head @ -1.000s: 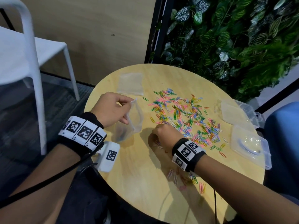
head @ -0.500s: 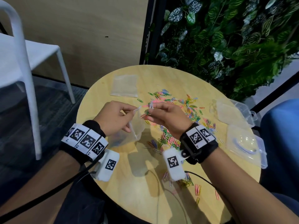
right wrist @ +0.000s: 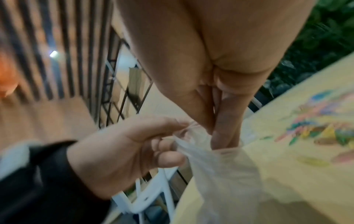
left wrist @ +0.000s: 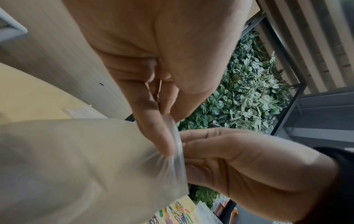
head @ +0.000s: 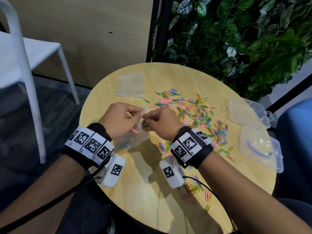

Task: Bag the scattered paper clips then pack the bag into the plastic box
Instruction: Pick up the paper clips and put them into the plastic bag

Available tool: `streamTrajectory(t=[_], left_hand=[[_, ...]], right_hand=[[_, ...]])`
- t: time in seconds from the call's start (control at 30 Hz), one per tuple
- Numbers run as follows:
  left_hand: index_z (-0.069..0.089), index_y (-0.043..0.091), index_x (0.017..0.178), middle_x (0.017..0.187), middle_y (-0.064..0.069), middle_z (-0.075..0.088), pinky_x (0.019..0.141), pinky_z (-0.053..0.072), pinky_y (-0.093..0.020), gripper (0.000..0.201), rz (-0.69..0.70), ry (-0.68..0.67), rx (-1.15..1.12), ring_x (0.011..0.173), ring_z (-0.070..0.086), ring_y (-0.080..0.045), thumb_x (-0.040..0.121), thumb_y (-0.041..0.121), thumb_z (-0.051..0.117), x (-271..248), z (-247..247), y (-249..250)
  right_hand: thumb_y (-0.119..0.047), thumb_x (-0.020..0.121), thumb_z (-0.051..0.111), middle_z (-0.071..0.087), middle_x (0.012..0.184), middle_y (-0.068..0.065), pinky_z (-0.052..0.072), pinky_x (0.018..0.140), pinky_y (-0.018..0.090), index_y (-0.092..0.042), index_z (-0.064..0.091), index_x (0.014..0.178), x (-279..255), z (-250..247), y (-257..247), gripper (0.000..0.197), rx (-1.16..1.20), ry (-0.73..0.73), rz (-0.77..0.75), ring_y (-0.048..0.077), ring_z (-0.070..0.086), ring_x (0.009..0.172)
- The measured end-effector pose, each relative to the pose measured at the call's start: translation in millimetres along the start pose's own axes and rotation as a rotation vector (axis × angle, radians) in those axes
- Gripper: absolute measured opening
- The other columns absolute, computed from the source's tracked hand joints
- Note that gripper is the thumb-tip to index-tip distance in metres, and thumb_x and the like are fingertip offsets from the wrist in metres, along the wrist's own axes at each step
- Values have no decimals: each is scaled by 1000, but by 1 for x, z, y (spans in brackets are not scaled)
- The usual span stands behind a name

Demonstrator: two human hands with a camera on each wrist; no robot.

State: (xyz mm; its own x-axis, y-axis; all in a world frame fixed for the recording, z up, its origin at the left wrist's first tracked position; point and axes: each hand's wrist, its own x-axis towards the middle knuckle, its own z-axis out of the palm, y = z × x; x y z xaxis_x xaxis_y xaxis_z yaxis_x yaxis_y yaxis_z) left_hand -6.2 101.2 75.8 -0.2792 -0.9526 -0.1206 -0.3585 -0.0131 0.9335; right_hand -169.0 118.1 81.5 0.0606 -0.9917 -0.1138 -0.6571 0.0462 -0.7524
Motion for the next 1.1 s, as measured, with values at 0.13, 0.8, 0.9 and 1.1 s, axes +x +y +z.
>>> streamTrajectory(t=[0.13,0.8,0.9,1.1], left_hand=[[71,16,116,67,-11,74,67,62,-34,24,-6,21,39,55,73,-28,95,22,64,0,-5,0],[73,26,113,74,-2,68,51,48,-15,22,99,-50,217,41,63,-22,94,21,63,-31,-9,3],[71,23,117,74,-8,65,50,50,-17,25,97,-103,189,41,63,-19,94,19,63,-46,4,0],[69,28,116,56,16,59,55,56,-22,26,92,-187,209,43,63,-23,93,17,64,-55,31,-8]], right_hand=[[7,77,67,73,87,14,60,69,27,-3,72,94,-7,-5,6,20,237,0,-32,20,71,73],[-7,89,53,64,104,5,54,71,37,-15,67,106,-58,-9,118,23,-878,-242,-438,29,62,92],[-10,90,52,65,99,7,51,76,35,-13,69,103,-55,-17,113,22,-818,-207,-373,26,61,91],[-20,83,72,74,87,-4,52,76,13,-19,77,96,-46,-52,107,13,-292,84,-110,6,68,76]])
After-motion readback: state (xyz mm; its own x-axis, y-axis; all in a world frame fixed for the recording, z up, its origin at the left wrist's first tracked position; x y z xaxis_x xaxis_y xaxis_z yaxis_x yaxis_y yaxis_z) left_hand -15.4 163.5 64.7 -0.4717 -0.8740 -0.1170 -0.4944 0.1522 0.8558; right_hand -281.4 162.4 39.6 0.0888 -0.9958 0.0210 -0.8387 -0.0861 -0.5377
